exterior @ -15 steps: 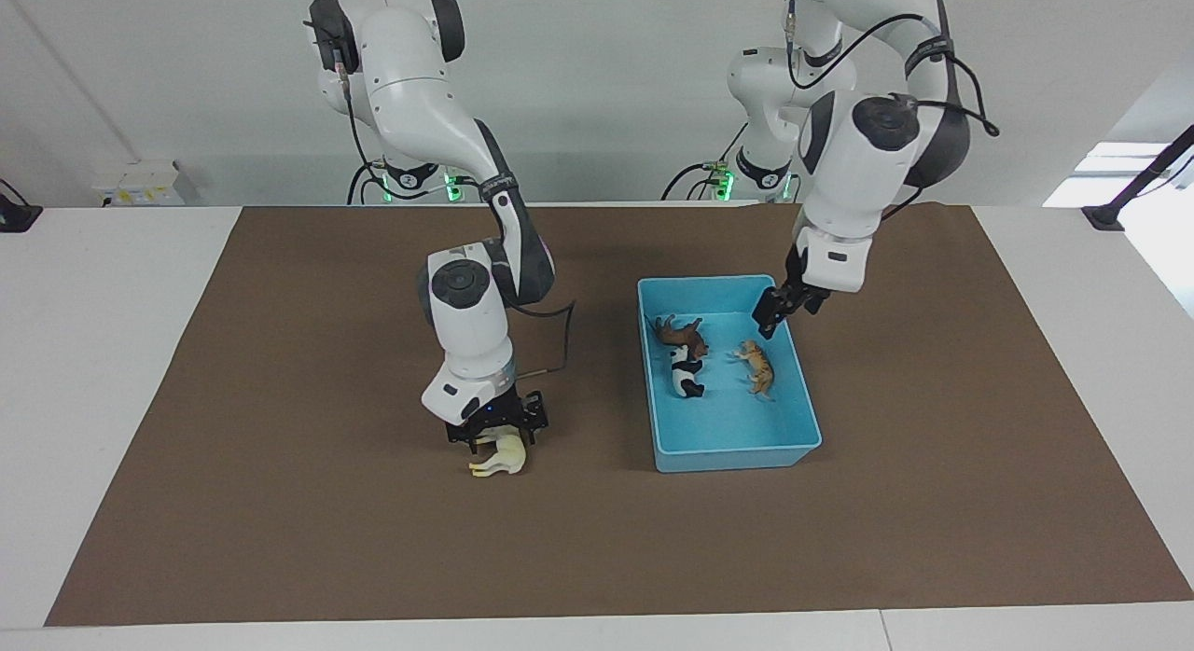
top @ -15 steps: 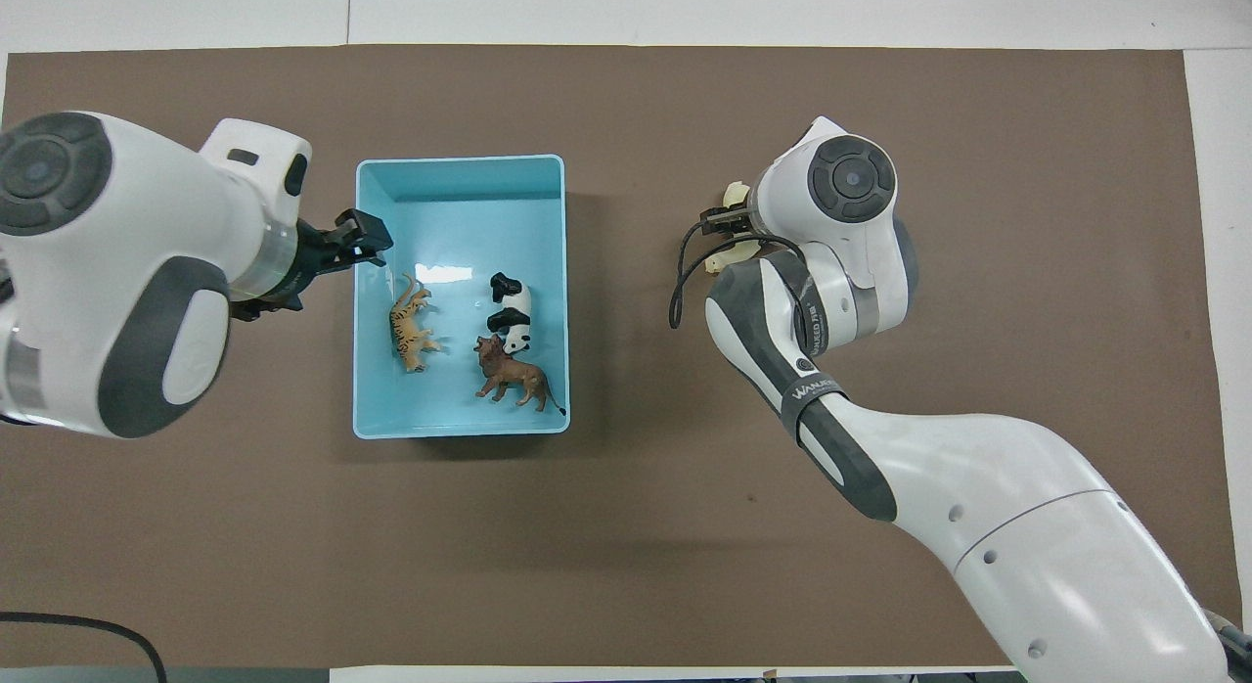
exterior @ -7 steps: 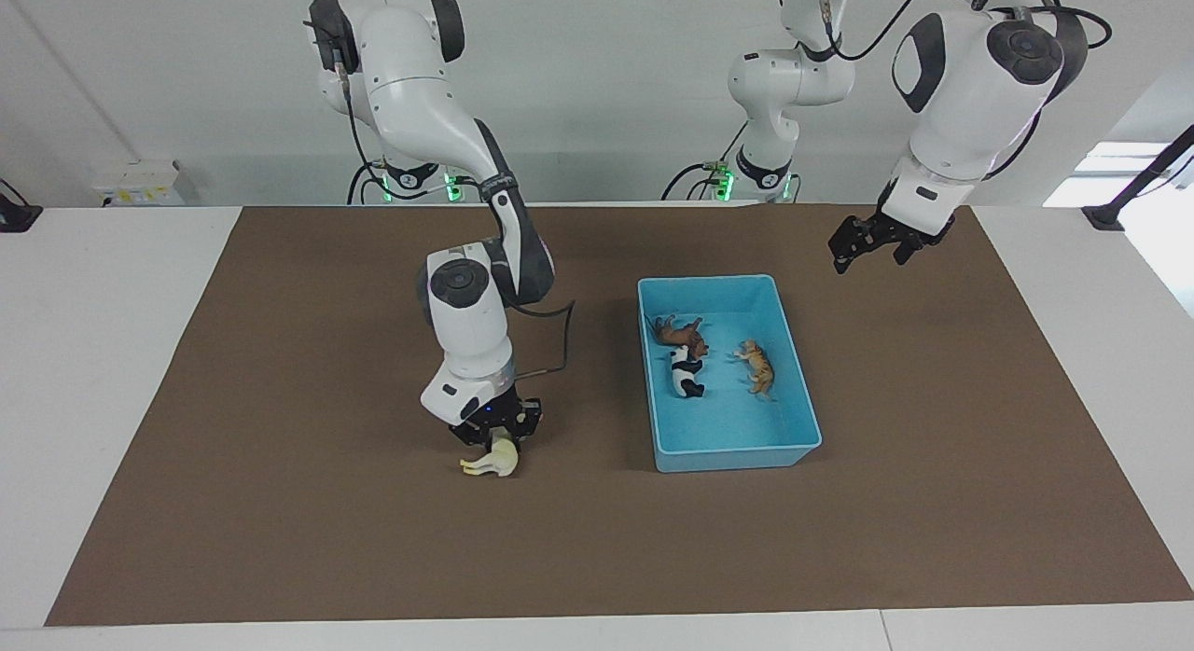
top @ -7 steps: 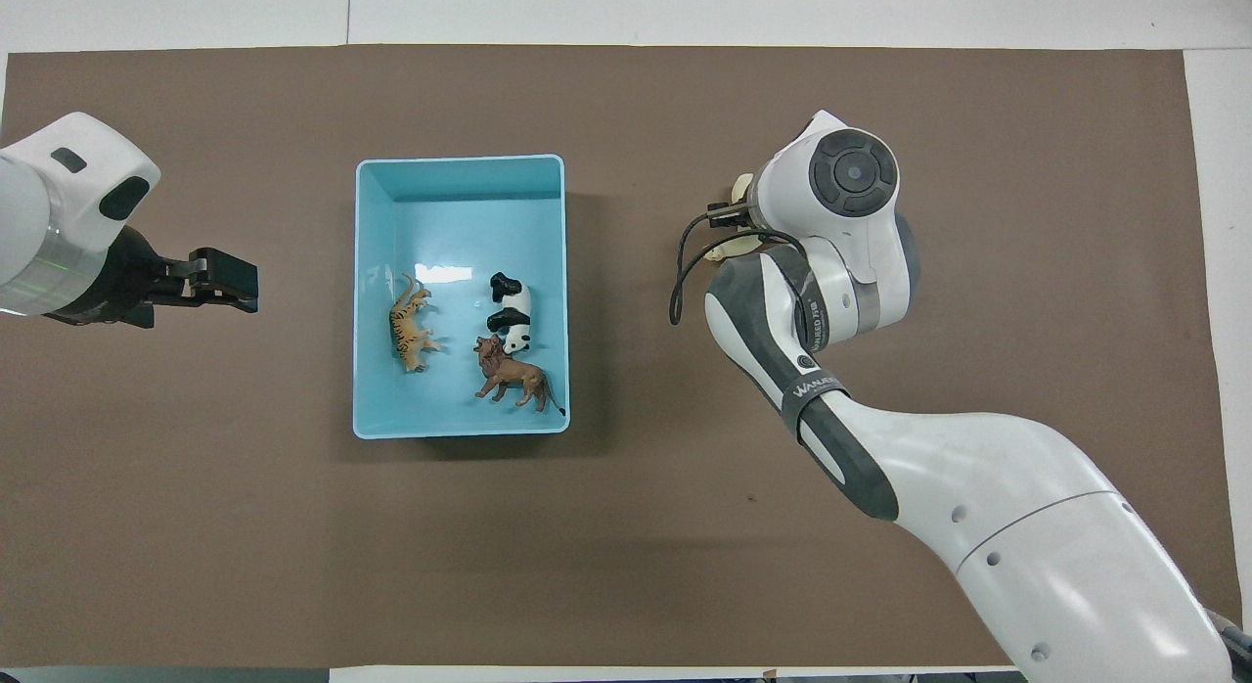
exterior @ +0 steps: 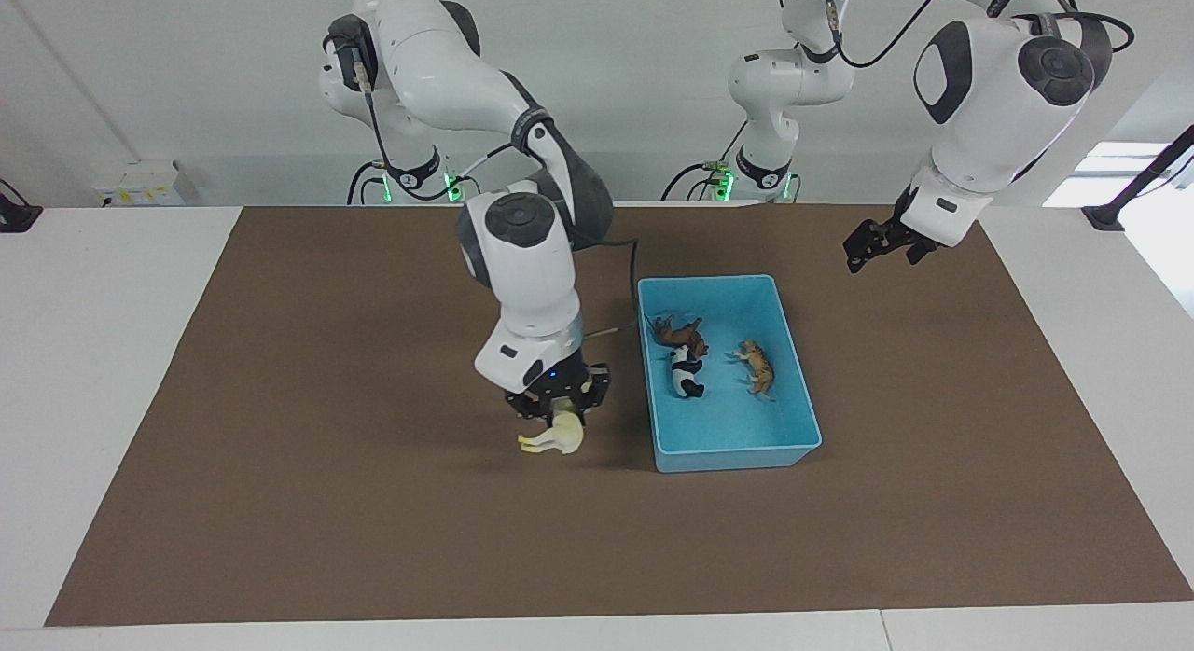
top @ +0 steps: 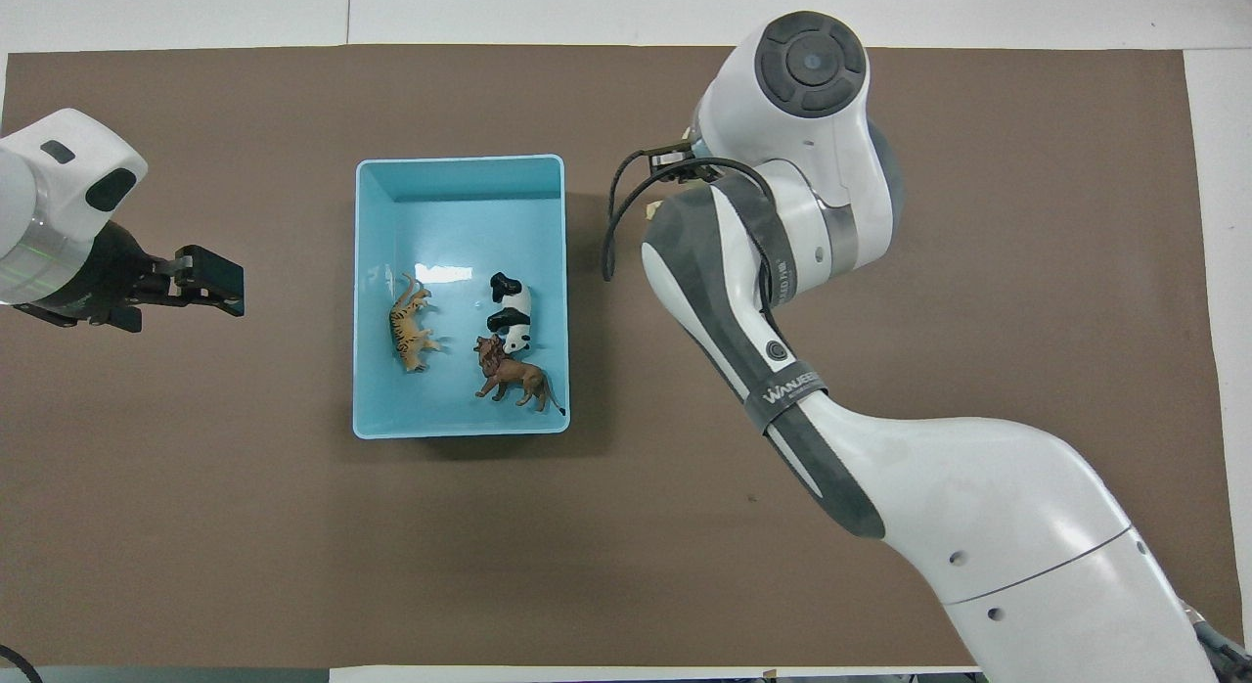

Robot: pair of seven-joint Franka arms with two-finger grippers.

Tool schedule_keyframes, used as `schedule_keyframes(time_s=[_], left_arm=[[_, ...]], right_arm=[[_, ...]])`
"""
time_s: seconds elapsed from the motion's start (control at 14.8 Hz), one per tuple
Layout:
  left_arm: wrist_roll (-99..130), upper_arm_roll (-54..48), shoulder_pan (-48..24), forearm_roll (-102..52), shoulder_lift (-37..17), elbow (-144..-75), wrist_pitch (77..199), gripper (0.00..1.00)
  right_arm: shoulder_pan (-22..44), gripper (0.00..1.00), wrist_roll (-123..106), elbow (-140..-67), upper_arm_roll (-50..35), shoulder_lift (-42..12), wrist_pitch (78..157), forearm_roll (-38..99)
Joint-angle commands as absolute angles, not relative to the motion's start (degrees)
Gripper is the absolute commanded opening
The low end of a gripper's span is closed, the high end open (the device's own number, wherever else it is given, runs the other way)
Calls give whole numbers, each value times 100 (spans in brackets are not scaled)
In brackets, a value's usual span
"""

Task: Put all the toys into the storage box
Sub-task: 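Lower the cream horse into the box and open the right gripper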

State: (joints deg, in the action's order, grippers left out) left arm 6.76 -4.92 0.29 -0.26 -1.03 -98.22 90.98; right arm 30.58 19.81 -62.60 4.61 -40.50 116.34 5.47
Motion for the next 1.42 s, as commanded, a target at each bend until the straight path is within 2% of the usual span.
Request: schedule_keyframes(time_s=[0.0,0.14,0.41,0.54,0.74,0.81,0.88,1.08,1.35], left_arm=[[228,-527,150,-105,70,-9932,9026,100],[229,-527,71,-105,62,-9932,9035,100],[202,-325,-219,-132,18,-9861,9053,100],[202,-325,-229,-141,18,-9861,9044,100],[202,-325,-229,-141,9,-9826,9044,100],[193,-316,-229,-141,9,-9826,9053,100],[193,-308,-229,-141,9,-9826,9053,100],[193,-308,-229,-149,0,-9817,9053,100],[176,-220,-272,-176,-18,-9712,9044,100]], right_arm=[[3216,0,2408,-5283,141,-4754,11619,615],[3470,0,2592,-4984,71,-4939,11829,624],[4033,0,3345,-5036,0,-4913,11822,572],[4525,0,4224,-5429,140,-4904,11952,449],[4527,0,4351,-5905,141,-4773,12172,378],[4509,44,4359,-5915,141,-4764,12216,413],[4509,97,4429,-5906,149,-4764,12199,430],[4465,100,4859,-5862,176,-4737,12007,404],[4062,100,4887,-5871,246,-4352,11655,430]])
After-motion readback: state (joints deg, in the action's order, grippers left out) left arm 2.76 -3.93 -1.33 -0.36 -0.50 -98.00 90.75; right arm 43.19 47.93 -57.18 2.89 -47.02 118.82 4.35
